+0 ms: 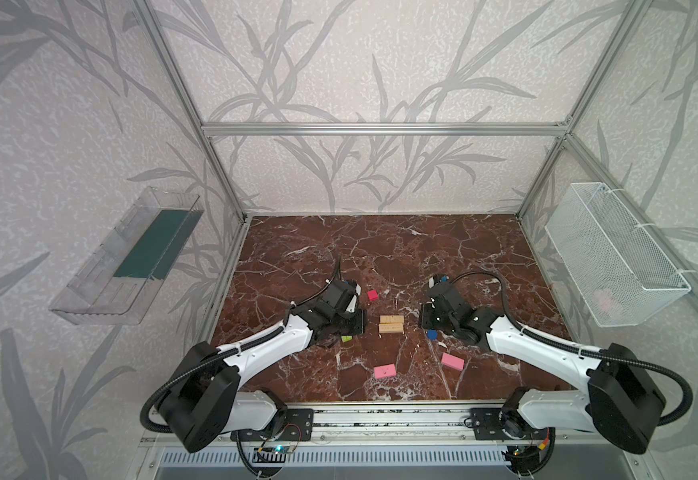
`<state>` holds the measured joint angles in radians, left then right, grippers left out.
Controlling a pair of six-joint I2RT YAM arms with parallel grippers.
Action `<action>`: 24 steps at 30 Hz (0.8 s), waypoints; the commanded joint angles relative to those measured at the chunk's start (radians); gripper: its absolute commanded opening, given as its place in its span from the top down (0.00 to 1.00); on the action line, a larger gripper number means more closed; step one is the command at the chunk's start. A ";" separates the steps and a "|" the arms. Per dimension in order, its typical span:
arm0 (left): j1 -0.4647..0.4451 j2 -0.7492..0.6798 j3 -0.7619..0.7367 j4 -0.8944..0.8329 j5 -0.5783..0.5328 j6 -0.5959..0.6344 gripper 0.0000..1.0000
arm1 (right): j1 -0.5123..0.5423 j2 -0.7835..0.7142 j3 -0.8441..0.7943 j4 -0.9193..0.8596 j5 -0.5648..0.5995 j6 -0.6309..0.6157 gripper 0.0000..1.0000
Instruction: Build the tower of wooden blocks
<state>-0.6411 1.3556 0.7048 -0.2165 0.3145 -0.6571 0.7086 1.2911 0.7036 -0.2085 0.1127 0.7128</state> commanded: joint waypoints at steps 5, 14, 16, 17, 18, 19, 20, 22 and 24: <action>-0.026 0.094 0.028 0.028 0.013 -0.057 1.00 | -0.042 -0.068 -0.066 0.086 -0.059 -0.014 1.00; -0.032 0.235 0.070 0.069 0.033 -0.067 1.00 | -0.061 -0.106 -0.093 0.090 -0.068 -0.018 1.00; -0.032 0.250 0.077 0.071 0.021 -0.067 1.00 | -0.064 -0.117 -0.101 0.090 -0.064 -0.017 1.00; -0.032 0.257 0.081 0.069 0.017 -0.067 1.00 | -0.066 -0.122 -0.104 0.092 -0.063 -0.016 1.00; -0.032 0.266 0.087 0.070 0.017 -0.067 1.00 | -0.067 -0.125 -0.107 0.091 -0.063 -0.016 1.00; -0.032 0.275 0.093 0.071 0.020 -0.066 1.00 | -0.069 -0.128 -0.108 0.090 -0.062 -0.016 1.00; -0.032 0.286 0.098 0.073 0.024 -0.065 1.00 | -0.071 -0.131 -0.108 0.090 -0.062 -0.016 1.00; -0.033 0.301 0.109 0.077 0.023 -0.069 1.00 | -0.074 -0.133 -0.111 0.091 -0.065 -0.015 1.00; -0.032 0.310 0.111 0.087 0.020 -0.071 1.00 | -0.075 -0.134 -0.113 0.094 -0.068 -0.015 1.00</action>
<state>-0.6685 1.6489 0.7925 -0.1444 0.3416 -0.7120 0.6392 1.1763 0.5991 -0.1303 0.0463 0.7055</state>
